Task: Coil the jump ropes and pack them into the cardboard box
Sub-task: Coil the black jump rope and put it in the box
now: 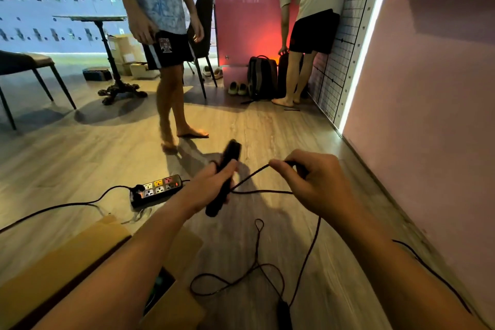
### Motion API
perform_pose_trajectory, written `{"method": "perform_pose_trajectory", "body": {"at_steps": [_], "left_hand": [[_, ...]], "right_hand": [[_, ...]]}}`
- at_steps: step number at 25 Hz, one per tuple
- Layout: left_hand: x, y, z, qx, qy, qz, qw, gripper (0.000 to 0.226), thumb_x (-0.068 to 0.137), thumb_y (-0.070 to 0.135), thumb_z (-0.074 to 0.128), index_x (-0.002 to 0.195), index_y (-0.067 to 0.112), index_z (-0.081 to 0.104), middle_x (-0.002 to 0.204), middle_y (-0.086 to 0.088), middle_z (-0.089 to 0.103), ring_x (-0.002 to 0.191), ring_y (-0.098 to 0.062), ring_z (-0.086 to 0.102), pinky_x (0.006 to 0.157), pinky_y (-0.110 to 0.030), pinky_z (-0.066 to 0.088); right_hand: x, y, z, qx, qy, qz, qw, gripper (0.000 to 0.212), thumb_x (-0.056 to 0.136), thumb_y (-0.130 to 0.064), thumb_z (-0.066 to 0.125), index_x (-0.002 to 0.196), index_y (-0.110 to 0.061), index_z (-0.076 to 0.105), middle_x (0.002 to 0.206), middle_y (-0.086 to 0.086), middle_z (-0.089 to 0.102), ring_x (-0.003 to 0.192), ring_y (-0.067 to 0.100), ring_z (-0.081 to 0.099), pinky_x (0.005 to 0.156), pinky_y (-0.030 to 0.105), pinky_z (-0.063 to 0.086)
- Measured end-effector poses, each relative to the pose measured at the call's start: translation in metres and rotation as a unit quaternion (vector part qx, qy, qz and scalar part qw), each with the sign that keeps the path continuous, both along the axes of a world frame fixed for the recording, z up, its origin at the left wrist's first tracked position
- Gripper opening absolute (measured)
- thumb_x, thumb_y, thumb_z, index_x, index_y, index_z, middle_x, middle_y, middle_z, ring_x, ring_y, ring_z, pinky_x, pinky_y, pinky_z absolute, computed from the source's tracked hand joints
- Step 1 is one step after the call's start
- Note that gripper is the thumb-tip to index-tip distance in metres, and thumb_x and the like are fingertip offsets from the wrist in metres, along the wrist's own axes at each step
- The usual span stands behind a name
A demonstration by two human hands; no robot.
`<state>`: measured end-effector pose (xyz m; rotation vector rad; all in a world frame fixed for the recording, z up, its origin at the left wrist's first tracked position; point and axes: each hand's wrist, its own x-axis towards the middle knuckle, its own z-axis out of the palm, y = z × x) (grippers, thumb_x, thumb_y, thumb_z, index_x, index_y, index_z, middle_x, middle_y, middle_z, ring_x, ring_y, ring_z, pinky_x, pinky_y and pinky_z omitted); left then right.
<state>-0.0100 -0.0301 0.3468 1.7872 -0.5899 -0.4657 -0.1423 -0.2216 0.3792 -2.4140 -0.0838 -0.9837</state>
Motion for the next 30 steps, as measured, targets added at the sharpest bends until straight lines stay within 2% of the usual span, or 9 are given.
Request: {"method": "perform_pose_trajectory", "body": {"at_steps": [3, 5, 8, 11, 14, 18, 23, 26, 30], "left_hand": [[-0.020, -0.013, 0.010, 0.104, 0.033, -0.154, 0.982, 0.070, 0.097, 0.063, 0.022, 0.106, 0.004, 0.058, 0.070, -0.004, 0.058, 0.057, -0.018, 0.056, 0.056, -0.029, 0.050], [-0.031, -0.020, 0.017, 0.118, 0.028, -0.210, 0.970, 0.077, 0.094, 0.070, 0.020, 0.102, 0.006, 0.061, 0.069, -0.005, 0.057, 0.055, -0.018, 0.055, 0.057, -0.031, 0.049], [-0.043, -0.025, 0.028, 0.052, 0.070, -0.256, 0.963, 0.071, 0.097, 0.065, 0.019, 0.091, 0.009, 0.062, 0.064, -0.006, 0.053, 0.051, -0.017, 0.051, 0.054, -0.029, 0.046], [-0.052, -0.028, 0.037, -0.086, 0.198, -0.271, 0.938, 0.066, 0.099, 0.061, 0.018, 0.086, 0.010, 0.059, 0.059, -0.004, 0.047, 0.046, -0.016, 0.044, 0.051, -0.029, 0.040], [-0.056, -0.030, 0.044, -0.265, 0.277, -0.237, 0.893, 0.067, 0.099, 0.065, 0.019, 0.085, 0.011, 0.056, 0.058, -0.003, 0.041, 0.043, -0.014, 0.040, 0.048, -0.029, 0.038], [-0.051, -0.027, 0.052, -0.482, 0.313, -0.131, 0.808, 0.066, 0.090, 0.073, 0.036, 0.103, 0.011, 0.053, 0.070, 0.001, 0.043, 0.054, -0.011, 0.042, 0.055, -0.027, 0.045], [-0.028, -0.020, 0.042, -0.580, 0.267, 0.098, 0.764, 0.056, 0.092, 0.062, 0.050, 0.111, 0.010, 0.050, 0.082, -0.005, 0.054, 0.068, -0.017, 0.055, 0.070, -0.030, 0.051], [-0.007, -0.011, 0.028, -0.549, 0.195, 0.195, 0.789, 0.045, 0.093, 0.058, 0.050, 0.103, 0.013, 0.050, 0.078, -0.003, 0.053, 0.068, -0.017, 0.055, 0.071, -0.033, 0.050], [0.013, -0.002, 0.008, -0.401, 0.085, 0.219, 0.885, 0.039, 0.098, 0.055, 0.044, 0.094, 0.017, 0.051, 0.071, -0.001, 0.053, 0.065, -0.018, 0.055, 0.070, -0.035, 0.048]], "right_hand": [[0.003, -0.006, 0.001, 0.017, -0.045, -0.047, 0.998, 0.043, 0.090, -0.055, 0.056, 0.081, -0.016, 0.071, 0.054, -0.015, 0.045, 0.047, 0.006, 0.044, 0.046, 0.024, 0.036], [0.004, -0.013, -0.001, 0.038, -0.052, -0.073, 0.995, 0.044, 0.090, -0.055, 0.056, 0.083, -0.014, 0.072, 0.056, -0.016, 0.047, 0.048, 0.005, 0.044, 0.047, 0.026, 0.037], [0.005, -0.022, -0.005, 0.084, -0.028, -0.124, 0.988, 0.050, 0.086, -0.062, 0.054, 0.083, -0.015, 0.071, 0.057, -0.010, 0.054, 0.048, 0.009, 0.047, 0.046, 0.031, 0.040], [0.005, -0.023, -0.009, 0.127, 0.032, -0.137, 0.982, 0.053, 0.084, -0.067, 0.050, 0.079, -0.018, 0.067, 0.057, -0.006, 0.055, 0.050, 0.010, 0.048, 0.048, 0.027, 0.037], [0.005, -0.014, -0.013, 0.133, 0.087, -0.087, 0.983, 0.051, 0.091, -0.061, 0.048, 0.073, -0.017, 0.066, 0.053, -0.004, 0.053, 0.047, 0.007, 0.046, 0.049, 0.023, 0.037], [0.007, 0.000, -0.021, 0.090, 0.217, 0.020, 0.972, 0.050, 0.100, -0.052, 0.041, 0.073, -0.019, 0.065, 0.051, -0.006, 0.050, 0.044, 0.004, 0.042, 0.052, 0.024, 0.036], [0.006, 0.011, -0.025, 0.055, 0.291, 0.117, 0.948, 0.043, 0.098, -0.057, 0.044, 0.080, -0.023, 0.065, 0.062, -0.006, 0.060, 0.053, 0.007, 0.051, 0.056, 0.029, 0.044], [0.005, 0.012, -0.021, 0.025, 0.278, 0.155, 0.948, 0.040, 0.095, -0.057, 0.049, 0.086, -0.023, 0.069, 0.069, 0.004, 0.063, 0.059, 0.016, 0.056, 0.057, 0.034, 0.046], [0.001, 0.009, -0.013, 0.046, 0.225, 0.169, 0.959, 0.032, 0.095, -0.049, 0.057, 0.091, -0.022, 0.073, 0.068, -0.002, 0.063, 0.061, 0.014, 0.057, 0.056, 0.028, 0.044]]}}
